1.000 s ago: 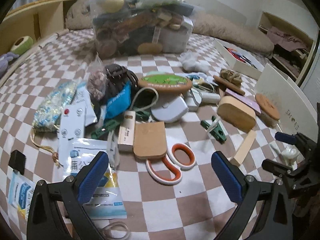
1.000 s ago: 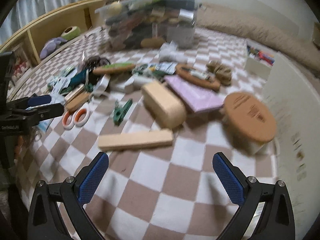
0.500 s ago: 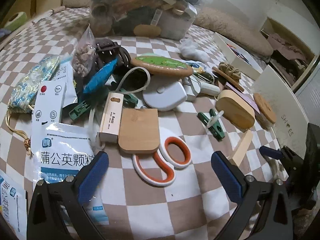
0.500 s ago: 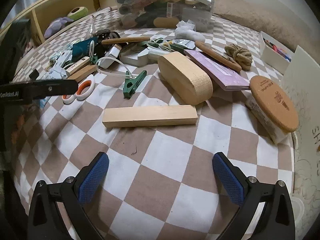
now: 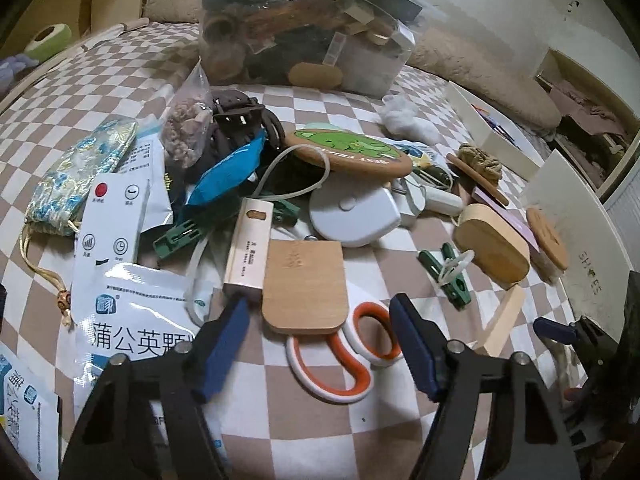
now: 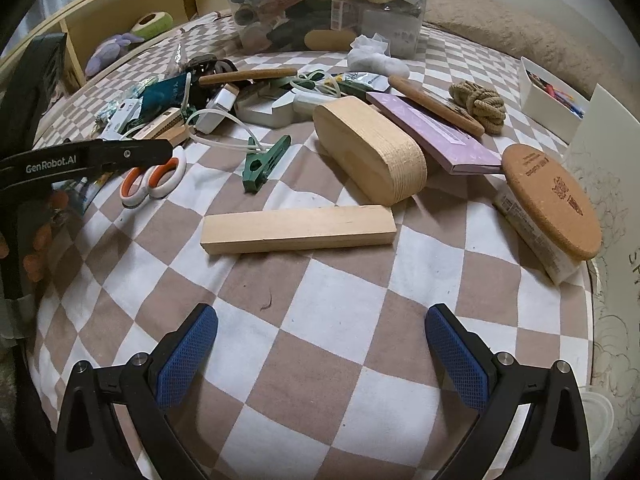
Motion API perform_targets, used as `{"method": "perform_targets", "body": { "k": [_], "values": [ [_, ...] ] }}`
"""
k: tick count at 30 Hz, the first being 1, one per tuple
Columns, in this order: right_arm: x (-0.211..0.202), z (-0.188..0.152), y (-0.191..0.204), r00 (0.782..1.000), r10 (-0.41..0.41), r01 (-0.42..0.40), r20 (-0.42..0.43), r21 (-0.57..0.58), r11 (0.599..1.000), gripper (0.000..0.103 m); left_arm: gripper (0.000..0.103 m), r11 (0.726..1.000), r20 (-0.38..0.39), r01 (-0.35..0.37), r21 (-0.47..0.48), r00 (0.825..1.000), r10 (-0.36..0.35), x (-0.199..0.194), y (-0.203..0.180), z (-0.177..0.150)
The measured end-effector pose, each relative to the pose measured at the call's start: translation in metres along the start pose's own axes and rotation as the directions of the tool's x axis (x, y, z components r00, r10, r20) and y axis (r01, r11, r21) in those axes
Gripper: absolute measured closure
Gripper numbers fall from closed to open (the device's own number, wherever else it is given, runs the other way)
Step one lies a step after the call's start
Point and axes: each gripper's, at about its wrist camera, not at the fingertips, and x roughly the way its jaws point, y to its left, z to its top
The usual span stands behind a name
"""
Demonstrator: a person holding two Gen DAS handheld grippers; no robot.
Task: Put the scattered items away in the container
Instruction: 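Close the left tool on the flat wooden paddle and lift it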
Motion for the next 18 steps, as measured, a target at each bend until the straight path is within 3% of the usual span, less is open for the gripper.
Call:
{"method": "perform_targets", "body": {
  "k": [3, 6, 18],
  "values": [
    [0.0, 0.001, 0.0, 1.0, -0.002, 0.002, 0.002, 0.001, 1.0, 0.0, 0.053, 1.0, -0.006, -0.018, 0.009, 1.0, 0.018, 0.0, -0.002, -0.001],
    [0.002, 0.004, -0.001, 1.0, 0.001, -0.001, 0.005, -0.009, 1.0, 0.0, 0.061, 0.999, -0.011, -0.032, 0.011, 0.999, 0.032, 0.0, -0.002, -0.002],
    [0.009, 0.019, -0.002, 1.0, 0.024, -0.024, 0.0, -0.015, 1.0, 0.0, 0.061, 0.997, -0.023, -0.047, 0.055, 0.999, 0.049, -0.027, -0.014, -0.024]
  ]
}}
